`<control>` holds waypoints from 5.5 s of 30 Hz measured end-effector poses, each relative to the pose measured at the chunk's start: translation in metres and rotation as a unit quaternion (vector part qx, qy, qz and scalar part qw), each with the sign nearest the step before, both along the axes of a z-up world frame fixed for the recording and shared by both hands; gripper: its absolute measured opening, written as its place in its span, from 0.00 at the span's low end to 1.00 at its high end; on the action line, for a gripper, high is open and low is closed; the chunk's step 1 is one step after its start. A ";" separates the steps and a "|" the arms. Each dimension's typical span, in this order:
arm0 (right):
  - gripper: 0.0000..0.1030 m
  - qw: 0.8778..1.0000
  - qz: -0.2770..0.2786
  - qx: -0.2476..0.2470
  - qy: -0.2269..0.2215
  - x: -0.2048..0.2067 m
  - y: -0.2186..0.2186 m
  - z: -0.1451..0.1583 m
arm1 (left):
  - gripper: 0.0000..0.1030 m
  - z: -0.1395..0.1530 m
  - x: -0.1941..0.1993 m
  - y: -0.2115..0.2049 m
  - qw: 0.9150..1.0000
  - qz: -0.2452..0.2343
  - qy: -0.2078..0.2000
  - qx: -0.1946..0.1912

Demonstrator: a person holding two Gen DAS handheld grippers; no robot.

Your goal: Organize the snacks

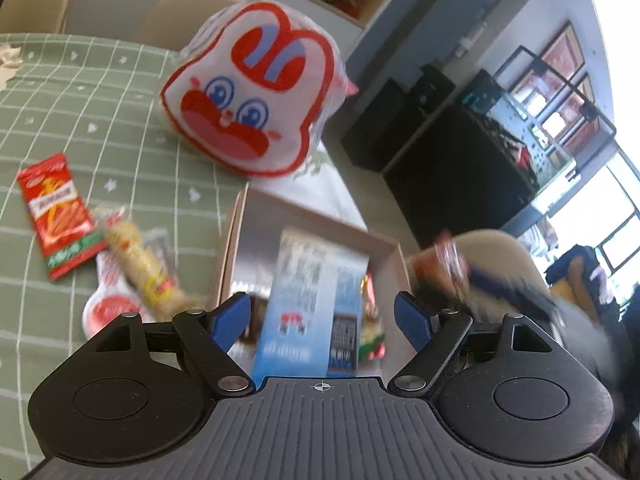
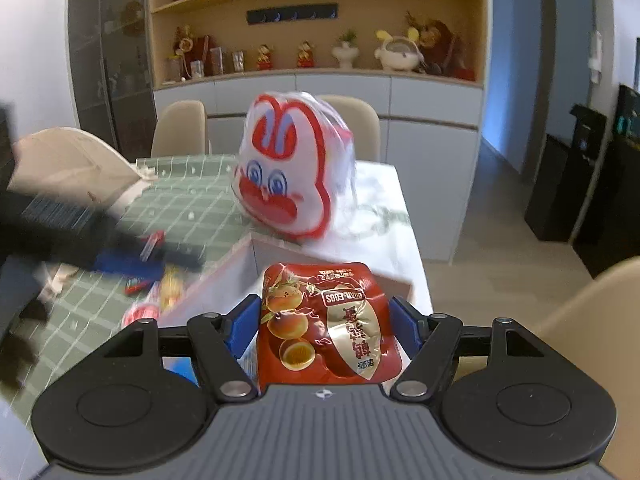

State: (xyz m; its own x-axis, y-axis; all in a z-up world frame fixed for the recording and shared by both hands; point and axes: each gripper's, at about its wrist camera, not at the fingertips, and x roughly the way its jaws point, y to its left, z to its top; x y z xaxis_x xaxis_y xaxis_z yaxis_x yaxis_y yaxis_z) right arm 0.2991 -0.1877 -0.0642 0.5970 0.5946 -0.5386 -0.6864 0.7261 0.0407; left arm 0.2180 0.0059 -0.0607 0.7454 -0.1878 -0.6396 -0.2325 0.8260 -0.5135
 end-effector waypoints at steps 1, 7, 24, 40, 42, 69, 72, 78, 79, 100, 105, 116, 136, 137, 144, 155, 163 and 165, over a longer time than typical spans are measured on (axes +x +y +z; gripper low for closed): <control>0.74 1.000 0.004 0.005 0.007 0.008 0.006 -0.002 | 0.82 -0.002 -0.007 -0.001 1.000 -0.001 0.002 -0.002; 0.77 0.997 -0.006 0.014 0.081 0.028 0.016 -0.016 | 0.81 -0.020 -0.057 -0.005 0.999 -0.005 0.042 0.006; 0.77 0.968 -0.028 -0.079 0.237 -0.104 0.083 -0.004 | 0.73 -0.060 -0.098 0.137 0.993 0.066 0.093 -0.040; 0.67 0.981 0.045 -0.134 0.129 -0.069 0.266 -0.029 | 0.65 -0.056 -0.208 0.159 0.993 0.007 0.115 0.001; 0.68 0.982 0.076 -0.111 0.135 -0.055 0.288 -0.034 | 0.65 -0.058 -0.223 0.162 0.993 0.012 0.116 -0.013; 0.47 0.968 0.064 -0.078 0.231 -0.188 0.186 -0.053 | 0.65 -0.063 -0.216 0.165 0.993 0.039 0.100 -0.052; 0.47 0.974 0.020 -0.093 0.205 -0.208 0.150 -0.055 | 0.65 -0.055 -0.182 0.157 0.996 0.011 0.089 -0.029; 0.47 0.977 -0.064 -0.084 0.185 -0.217 0.090 -0.059 | 0.65 -0.051 -0.083 0.124 0.996 -0.031 0.085 0.013; 0.47 0.977 -0.078 -0.085 0.180 -0.216 0.083 -0.060 | 0.65 -0.053 -0.065 0.116 0.995 -0.031 0.088 0.028; 0.48 0.977 -0.085 -0.104 0.164 -0.207 0.039 -0.066 | 0.65 -0.079 -0.003 0.069 0.975 -0.060 0.140 0.163; 0.48 0.980 -0.056 -0.108 0.156 -0.207 0.055 -0.065 | 0.65 -0.073 -0.047 0.078 0.978 -0.061 0.137 0.143; 0.48 0.979 -0.012 -0.111 0.168 -0.203 0.094 -0.077 | 0.65 -0.071 -0.159 0.085 0.972 -0.115 0.154 0.135; 0.67 0.981 -0.018 -0.105 0.162 -0.200 0.081 -0.088 | 0.69 -0.076 -0.177 0.069 0.971 -0.103 0.130 0.170; 0.68 0.980 -0.026 -0.097 0.172 -0.200 0.080 -0.090 | 0.67 -0.076 -0.178 0.075 0.975 -0.100 0.126 0.156; 0.81 0.979 -0.045 -0.061 0.188 -0.202 0.077 -0.095 | 0.49 -0.071 -0.181 0.115 0.983 -0.061 0.136 0.111; 0.97 0.976 -0.021 -0.010 0.215 -0.195 0.069 -0.098 | 0.48 -0.066 -0.176 0.085 0.986 -0.029 0.140 0.081; 1.00 0.979 0.001 -0.024 0.201 -0.200 0.072 -0.100 | 0.52 -0.071 -0.153 0.044 0.973 -0.093 0.140 0.160; 1.00 0.980 0.006 -0.027 0.198 -0.200 0.072 -0.100 | 0.51 -0.073 -0.153 0.038 0.967 -0.111 0.144 0.178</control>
State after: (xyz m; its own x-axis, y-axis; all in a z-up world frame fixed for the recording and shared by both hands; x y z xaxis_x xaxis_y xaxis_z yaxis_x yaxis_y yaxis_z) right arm 0.0991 -0.1159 -0.1640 0.3280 0.5647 -0.7573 -0.6332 0.7263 0.2673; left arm 0.0647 0.0442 -0.1332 0.4937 -0.0530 -0.8680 -0.1199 0.9845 -0.1283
